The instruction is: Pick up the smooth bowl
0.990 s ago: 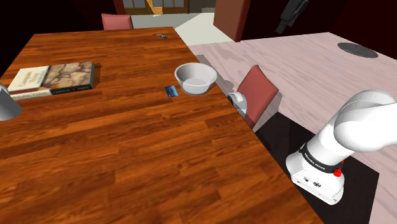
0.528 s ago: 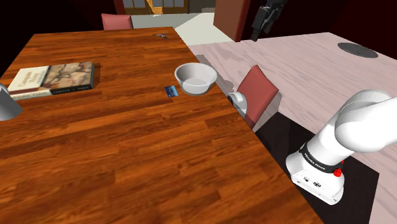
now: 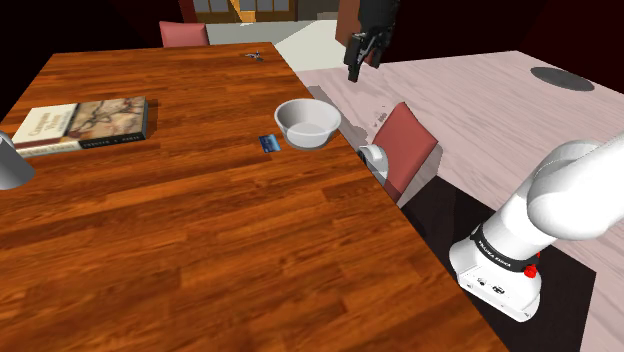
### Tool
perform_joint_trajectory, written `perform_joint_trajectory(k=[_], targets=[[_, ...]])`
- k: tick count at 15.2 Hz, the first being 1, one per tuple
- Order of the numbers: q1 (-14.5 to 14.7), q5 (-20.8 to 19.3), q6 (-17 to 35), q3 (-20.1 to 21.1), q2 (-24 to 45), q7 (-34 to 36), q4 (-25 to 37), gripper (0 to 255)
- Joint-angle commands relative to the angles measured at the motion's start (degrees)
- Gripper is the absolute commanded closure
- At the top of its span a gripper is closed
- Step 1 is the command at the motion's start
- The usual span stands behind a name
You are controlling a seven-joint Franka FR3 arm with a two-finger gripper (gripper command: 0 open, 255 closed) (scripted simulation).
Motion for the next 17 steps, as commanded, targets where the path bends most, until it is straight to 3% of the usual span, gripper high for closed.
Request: perform_joint_trajectory(k=[1,9,16,17], targets=[[0.4,-0.5,0.9,1.6,4.3,2.3,2.2,0],[2.6,-4.4,1.2,5.9,22.5,10.8,15.1,0],[6.6,-8.8,-2.0,7.2,39.9,16.8,30.9,0],[6.7,-8.8,-2.0,7.1,39.9,16.8,30.9,0]])
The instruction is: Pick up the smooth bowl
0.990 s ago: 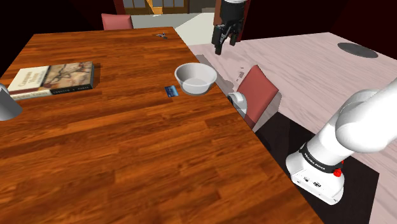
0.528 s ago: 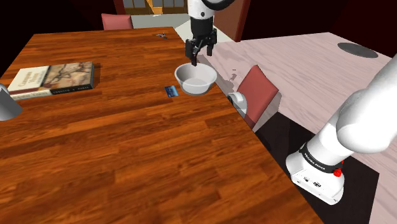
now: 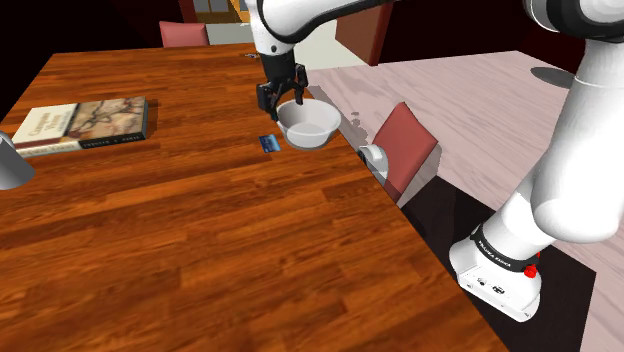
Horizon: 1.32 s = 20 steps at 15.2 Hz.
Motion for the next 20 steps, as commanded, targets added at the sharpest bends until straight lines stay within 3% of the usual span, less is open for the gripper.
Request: perform_joint_trajectory(k=[1,9,10,20], targets=[[0.4,-0.5,0.3,-0.1,1.8,0.5,1.1,0],[0.4,-1.0,4.8,-0.3,3.2,1.2,-2.0,0],[0.4,-1.0,4.7,-0.3,3.2,1.3,-2.0,255],[0.4,-0.9,4.1,-0.2,2.9,1.1,-1.6,255]])
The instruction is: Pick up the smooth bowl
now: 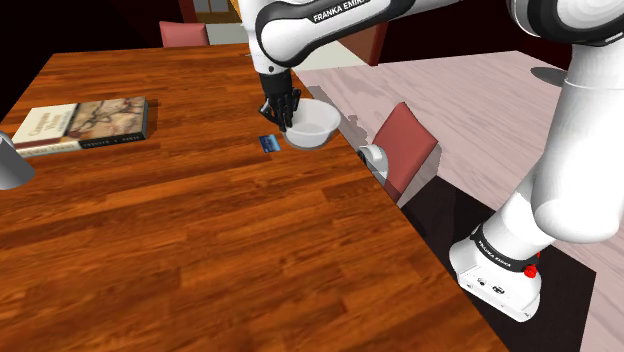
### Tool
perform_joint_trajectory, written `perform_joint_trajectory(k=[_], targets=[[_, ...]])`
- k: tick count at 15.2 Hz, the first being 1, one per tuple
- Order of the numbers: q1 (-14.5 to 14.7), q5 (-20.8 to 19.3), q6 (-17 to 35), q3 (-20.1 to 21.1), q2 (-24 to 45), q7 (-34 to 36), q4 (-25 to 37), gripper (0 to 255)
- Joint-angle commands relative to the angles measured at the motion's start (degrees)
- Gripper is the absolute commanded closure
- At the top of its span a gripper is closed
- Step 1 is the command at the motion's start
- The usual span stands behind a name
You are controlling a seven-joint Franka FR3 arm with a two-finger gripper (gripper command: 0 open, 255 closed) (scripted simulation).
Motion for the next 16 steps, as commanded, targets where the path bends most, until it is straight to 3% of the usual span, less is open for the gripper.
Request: perform_joint_trajectory(k=[1,16], targets=[[0.0,0.2,-0.9,0.1,-0.4,-0.2,0.6,255],[0.2,1.0,-10.1,0.4,-2.3,-1.5,8.0,255]])
